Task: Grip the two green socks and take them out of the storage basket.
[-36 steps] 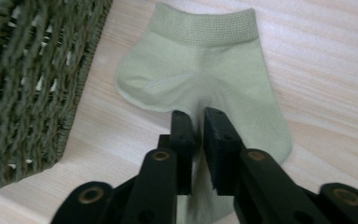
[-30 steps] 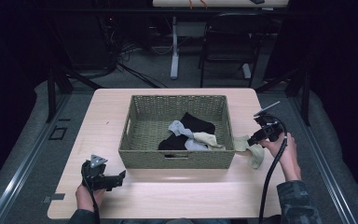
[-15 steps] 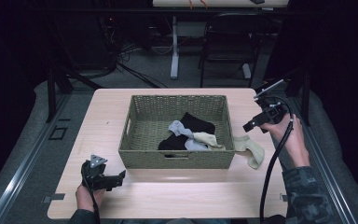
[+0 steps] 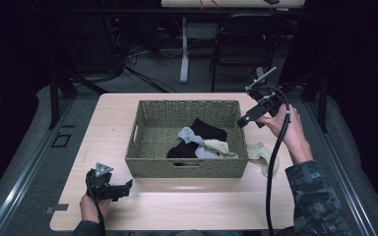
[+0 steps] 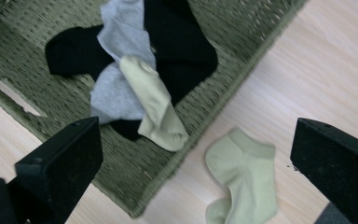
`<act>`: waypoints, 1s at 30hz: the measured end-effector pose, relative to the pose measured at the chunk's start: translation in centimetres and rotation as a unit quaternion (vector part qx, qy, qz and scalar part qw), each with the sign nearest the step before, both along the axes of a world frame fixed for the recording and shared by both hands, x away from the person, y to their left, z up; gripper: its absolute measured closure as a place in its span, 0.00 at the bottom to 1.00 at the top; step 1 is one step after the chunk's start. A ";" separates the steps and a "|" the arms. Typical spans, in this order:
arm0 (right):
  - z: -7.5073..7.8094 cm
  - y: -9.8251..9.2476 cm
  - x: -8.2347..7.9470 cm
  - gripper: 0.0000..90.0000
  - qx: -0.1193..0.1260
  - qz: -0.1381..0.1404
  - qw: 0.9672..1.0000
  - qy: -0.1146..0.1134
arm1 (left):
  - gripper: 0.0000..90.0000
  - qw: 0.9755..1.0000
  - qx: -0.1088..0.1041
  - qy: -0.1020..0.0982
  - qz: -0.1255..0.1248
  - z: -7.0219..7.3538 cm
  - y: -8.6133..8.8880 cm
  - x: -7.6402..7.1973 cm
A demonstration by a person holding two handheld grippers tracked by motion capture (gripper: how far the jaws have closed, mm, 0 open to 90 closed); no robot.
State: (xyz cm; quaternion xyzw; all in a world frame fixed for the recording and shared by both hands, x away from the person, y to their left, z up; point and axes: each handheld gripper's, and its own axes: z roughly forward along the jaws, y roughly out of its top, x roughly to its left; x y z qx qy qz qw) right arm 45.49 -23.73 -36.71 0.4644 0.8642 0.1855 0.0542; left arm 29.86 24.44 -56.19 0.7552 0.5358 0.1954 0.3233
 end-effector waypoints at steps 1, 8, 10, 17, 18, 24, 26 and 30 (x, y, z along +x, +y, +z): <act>0.0 0.0 0.0 0.02 0.000 0.000 1.000 0.000 | 0.00 1.000 0.000 0.000 0.000 0.0 0.0 0.0; 0.1 2.9 0.6 0.00 0.019 0.017 0.999 -0.021 | 0.00 1.000 0.000 0.000 0.000 0.0 0.0 0.0; -0.2 3.6 1.0 0.00 0.024 0.026 0.999 -0.025 | 0.00 1.000 0.000 0.000 -0.001 0.0 0.0 0.0; -1.7 5.8 1.5 0.00 0.037 0.035 0.998 -0.024 | 0.00 1.000 -0.001 0.000 -0.001 0.0 0.0 0.0; -1.7 5.8 1.5 0.00 0.037 0.035 0.998 -0.024 | 0.00 1.000 -0.001 0.000 -0.001 0.0 0.0 0.0; -3.6 6.7 1.9 0.00 0.042 0.040 0.998 -0.011 | 0.00 1.000 -0.001 0.000 -0.001 0.0 0.0 0.0; -4.2 6.9 2.0 0.01 0.046 0.038 0.998 -0.009 | 0.00 1.000 -0.002 0.000 -0.001 0.0 0.0 0.0; -5.6 7.2 2.3 0.01 0.043 0.044 0.998 0.003 | 0.00 1.000 -0.001 0.000 -0.001 0.0 0.0 0.0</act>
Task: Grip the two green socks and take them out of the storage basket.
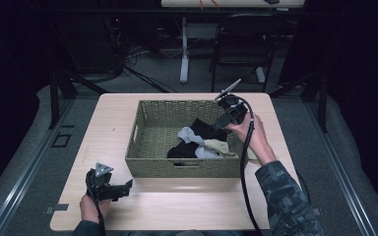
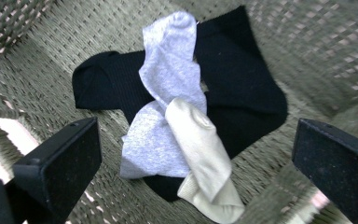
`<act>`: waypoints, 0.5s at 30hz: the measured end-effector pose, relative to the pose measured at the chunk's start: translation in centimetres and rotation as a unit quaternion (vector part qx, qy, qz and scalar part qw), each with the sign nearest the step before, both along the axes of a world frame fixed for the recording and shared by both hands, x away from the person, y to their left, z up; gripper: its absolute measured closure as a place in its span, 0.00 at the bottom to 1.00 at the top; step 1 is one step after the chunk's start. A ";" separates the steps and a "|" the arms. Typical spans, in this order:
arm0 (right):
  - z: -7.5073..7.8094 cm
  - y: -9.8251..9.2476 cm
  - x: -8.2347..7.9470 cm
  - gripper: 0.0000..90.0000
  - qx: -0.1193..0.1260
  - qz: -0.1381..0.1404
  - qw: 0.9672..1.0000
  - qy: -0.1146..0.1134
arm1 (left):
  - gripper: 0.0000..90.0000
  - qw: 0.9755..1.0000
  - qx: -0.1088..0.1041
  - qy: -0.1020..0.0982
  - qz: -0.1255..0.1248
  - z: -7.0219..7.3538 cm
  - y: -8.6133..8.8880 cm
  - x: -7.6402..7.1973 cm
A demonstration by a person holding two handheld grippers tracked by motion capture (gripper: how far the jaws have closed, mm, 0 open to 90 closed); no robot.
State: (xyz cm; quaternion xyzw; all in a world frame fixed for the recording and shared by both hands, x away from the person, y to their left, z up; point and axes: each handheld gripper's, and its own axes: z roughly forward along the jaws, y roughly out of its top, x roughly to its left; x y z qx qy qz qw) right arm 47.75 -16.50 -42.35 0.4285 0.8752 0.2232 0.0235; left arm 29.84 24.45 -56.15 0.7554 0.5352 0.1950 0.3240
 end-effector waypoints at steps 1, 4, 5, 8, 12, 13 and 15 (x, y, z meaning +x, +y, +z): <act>-0.5 0.2 0.0 0.01 0.004 -0.007 1.000 0.000 | 0.00 1.000 -0.001 0.000 0.000 0.0 0.0 0.0; -1.5 0.4 0.1 0.01 -0.005 0.002 1.000 0.013 | 0.00 1.000 -0.001 0.000 0.000 0.0 0.0 0.0; -1.9 0.5 0.1 0.01 -0.001 0.000 1.000 0.014 | 0.00 1.000 -0.001 0.000 0.001 0.0 0.0 0.0; -2.8 0.7 0.1 0.02 0.000 0.000 1.000 0.019 | 0.00 1.000 -0.001 0.000 0.000 0.0 0.0 0.0; -3.4 0.9 0.2 0.02 0.001 -0.002 1.000 0.024 | 0.00 1.000 -0.001 0.000 0.000 0.0 0.0 0.0; -3.5 0.9 0.2 0.02 -0.006 -0.001 1.000 0.027 | 0.00 1.000 0.000 0.001 -0.001 0.0 0.1 0.0; -4.1 1.0 0.3 0.03 -0.005 -0.004 1.000 0.029 | 0.00 1.000 -0.002 0.000 0.000 0.0 0.0 0.0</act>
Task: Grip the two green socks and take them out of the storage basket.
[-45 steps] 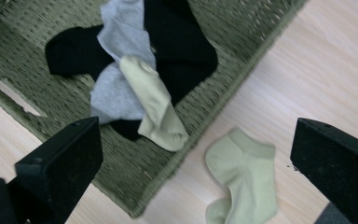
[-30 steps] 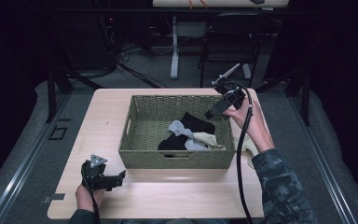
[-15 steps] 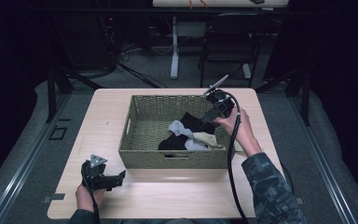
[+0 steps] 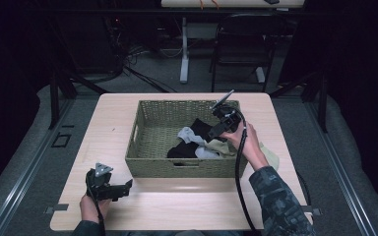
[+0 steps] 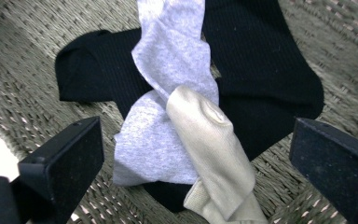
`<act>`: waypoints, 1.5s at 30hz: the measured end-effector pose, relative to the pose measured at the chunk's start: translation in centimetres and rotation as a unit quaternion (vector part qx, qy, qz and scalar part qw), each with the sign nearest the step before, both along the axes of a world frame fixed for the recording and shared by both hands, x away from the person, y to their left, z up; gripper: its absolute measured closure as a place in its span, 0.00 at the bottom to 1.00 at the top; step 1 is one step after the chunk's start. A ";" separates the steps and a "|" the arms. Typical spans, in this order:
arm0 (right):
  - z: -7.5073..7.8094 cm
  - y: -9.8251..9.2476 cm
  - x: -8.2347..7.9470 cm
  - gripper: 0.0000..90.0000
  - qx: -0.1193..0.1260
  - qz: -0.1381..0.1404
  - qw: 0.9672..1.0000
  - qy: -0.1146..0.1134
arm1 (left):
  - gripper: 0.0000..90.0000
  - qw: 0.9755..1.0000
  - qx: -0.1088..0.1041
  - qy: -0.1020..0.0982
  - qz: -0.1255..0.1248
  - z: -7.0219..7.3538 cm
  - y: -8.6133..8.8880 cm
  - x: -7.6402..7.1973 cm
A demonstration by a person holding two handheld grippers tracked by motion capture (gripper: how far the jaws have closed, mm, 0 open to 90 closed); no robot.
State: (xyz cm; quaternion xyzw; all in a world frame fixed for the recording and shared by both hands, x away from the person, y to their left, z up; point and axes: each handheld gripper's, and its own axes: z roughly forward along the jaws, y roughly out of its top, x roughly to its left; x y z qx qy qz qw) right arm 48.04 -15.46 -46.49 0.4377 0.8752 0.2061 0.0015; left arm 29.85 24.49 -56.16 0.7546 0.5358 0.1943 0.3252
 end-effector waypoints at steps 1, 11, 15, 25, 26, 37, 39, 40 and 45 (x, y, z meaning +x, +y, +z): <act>0.0 0.0 0.0 0.03 0.000 0.000 1.000 0.000 | 0.00 1.000 0.000 0.000 0.000 0.0 0.0 0.0; -2.2 0.6 0.4 0.11 -0.029 -0.003 1.000 0.011 | 0.00 1.000 0.000 0.000 0.001 0.0 0.0 0.0; -2.8 0.9 0.4 0.16 -0.044 -0.007 0.999 0.014 | 0.00 1.000 0.002 0.001 -0.001 0.0 0.0 0.0; -3.6 1.6 0.6 0.52 -0.094 -0.008 0.995 0.023 | 0.00 1.000 0.001 0.000 0.000 0.0 0.1 0.0; -3.5 1.6 0.6 0.69 -0.102 -0.010 0.994 0.029 | 0.00 1.000 0.002 0.000 -0.001 0.0 0.0 0.0; -1.8 1.3 0.1 0.96 -0.106 0.004 0.993 0.056 | 0.00 1.000 0.001 0.000 0.000 0.0 0.0 0.0; -1.5 1.3 0.1 0.96 -0.108 0.006 0.993 0.056 | 0.00 1.000 0.001 0.000 0.000 0.0 0.0 0.0; -1.1 1.3 0.0 0.96 -0.105 0.007 0.993 0.056 | 0.00 1.000 0.001 0.000 0.000 0.1 0.0 0.0; 0.6 1.3 -0.1 0.95 -0.095 0.012 0.994 0.054 | 0.00 1.000 0.001 0.000 0.000 0.1 0.0 0.0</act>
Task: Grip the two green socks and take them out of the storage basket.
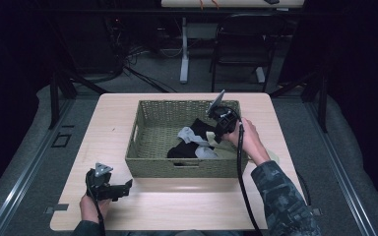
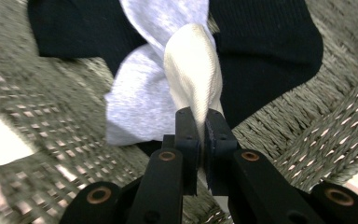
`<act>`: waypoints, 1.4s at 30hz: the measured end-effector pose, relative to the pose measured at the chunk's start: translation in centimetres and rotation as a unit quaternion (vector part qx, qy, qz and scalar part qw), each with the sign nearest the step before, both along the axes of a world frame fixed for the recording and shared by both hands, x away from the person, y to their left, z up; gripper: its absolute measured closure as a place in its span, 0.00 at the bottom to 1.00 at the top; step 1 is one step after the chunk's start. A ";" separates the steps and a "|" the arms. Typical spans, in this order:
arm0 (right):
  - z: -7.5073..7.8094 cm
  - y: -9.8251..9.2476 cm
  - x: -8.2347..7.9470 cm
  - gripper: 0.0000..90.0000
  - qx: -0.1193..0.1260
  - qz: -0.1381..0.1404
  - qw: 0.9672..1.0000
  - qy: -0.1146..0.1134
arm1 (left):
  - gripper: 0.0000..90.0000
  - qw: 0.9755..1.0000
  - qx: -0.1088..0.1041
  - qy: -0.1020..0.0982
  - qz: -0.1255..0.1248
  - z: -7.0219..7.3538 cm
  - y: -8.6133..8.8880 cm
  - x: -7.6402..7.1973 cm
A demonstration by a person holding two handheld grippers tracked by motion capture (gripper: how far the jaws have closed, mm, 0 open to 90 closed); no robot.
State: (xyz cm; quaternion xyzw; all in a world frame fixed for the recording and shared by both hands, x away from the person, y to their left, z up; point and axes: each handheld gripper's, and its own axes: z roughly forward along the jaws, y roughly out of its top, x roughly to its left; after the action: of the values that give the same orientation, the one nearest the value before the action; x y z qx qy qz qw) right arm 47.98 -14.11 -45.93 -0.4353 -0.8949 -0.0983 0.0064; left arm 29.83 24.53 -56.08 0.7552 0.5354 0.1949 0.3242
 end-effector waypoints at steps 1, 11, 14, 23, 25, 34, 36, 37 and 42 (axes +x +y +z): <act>0.7 0.0 0.1 0.95 -0.009 0.008 1.000 0.008 | 0.00 1.000 0.000 0.000 0.000 0.0 0.0 0.0; 2.2 0.0 0.2 0.95 -0.007 0.021 1.000 0.017 | 0.00 1.000 -0.001 0.000 0.000 0.0 0.0 0.0; 3.2 0.0 0.4 0.95 -0.007 0.026 1.000 0.015 | 0.00 1.000 -0.002 0.000 0.000 0.0 0.0 0.0; 6.0 0.3 0.4 0.95 0.005 0.033 0.999 0.004 | 0.00 1.000 -0.001 0.001 0.000 -0.1 0.0 0.2; 6.5 0.4 0.4 0.95 0.005 0.035 0.999 0.004 | 0.00 1.000 -0.003 0.000 -0.001 -0.1 -0.1 0.3; 9.0 0.7 0.2 0.95 0.012 0.039 0.999 -0.009 | 0.00 1.000 -0.002 0.002 -0.002 -0.1 -0.2 0.3; 9.5 0.6 0.2 0.95 0.015 0.039 0.999 -0.015 | 0.00 1.000 -0.002 0.001 -0.004 -0.1 -0.2 0.3; 9.7 0.6 0.1 0.95 0.013 0.040 0.999 -0.016 | 0.00 1.000 -0.005 -0.002 -0.001 -0.1 -0.2 0.3; 10.8 0.5 0.0 0.95 0.018 0.044 0.999 -0.026 | 0.00 1.000 -0.002 0.001 -0.001 -0.1 -0.1 0.2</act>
State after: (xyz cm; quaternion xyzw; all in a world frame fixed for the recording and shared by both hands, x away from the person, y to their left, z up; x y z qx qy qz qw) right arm 48.02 -13.63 -35.08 -0.3930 -0.9109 -0.1259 -0.0048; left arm 30.03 24.39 -56.16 0.7549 0.5354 0.1931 0.3257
